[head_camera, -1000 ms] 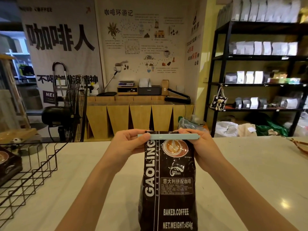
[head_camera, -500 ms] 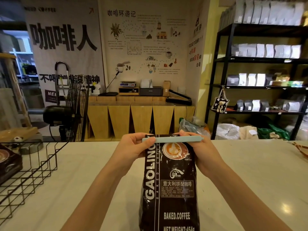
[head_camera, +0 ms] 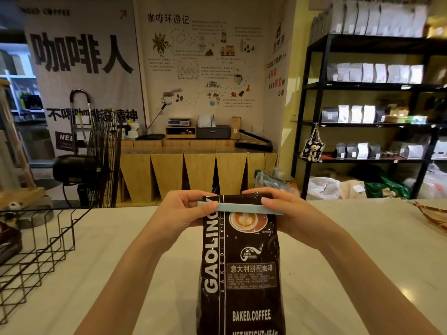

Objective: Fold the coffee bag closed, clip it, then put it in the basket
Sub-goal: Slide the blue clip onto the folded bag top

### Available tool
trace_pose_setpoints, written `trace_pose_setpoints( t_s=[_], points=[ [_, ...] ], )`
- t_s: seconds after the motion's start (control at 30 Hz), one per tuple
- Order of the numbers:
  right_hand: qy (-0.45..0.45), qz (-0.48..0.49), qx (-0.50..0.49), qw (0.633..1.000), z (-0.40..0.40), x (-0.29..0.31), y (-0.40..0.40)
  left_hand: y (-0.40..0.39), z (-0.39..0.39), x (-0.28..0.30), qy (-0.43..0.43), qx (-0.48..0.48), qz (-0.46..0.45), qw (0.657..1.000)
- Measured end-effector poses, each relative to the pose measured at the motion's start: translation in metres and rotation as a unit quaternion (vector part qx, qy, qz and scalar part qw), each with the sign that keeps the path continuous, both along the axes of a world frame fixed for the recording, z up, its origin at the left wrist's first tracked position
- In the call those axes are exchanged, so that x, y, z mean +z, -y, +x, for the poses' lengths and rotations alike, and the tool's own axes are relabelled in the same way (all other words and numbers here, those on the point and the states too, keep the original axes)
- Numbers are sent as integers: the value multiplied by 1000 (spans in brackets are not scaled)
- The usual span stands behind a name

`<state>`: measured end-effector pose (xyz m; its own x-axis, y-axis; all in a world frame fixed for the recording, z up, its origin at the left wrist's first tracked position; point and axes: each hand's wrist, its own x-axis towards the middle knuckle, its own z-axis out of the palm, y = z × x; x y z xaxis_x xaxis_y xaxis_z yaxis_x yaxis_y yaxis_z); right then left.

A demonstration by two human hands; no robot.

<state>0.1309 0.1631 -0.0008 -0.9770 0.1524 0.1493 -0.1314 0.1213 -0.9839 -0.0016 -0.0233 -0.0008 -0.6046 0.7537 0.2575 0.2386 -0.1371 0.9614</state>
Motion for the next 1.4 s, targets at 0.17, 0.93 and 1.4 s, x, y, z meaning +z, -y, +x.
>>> trace_pose_setpoints(
  t_s=[0.17, 0.93, 1.4],
  points=[
    [-5, -38, 18, 999, 1, 0, -3, -5, 4, -4, 12, 16, 13, 1000],
    [-36, 177, -111, 977, 11, 8, -9, -12, 11, -9, -10, 70, 28, 997],
    [-51, 15, -170, 984, 9, 2, -1, -3, 19, 6, -215, 89, -61, 971]
  ],
)
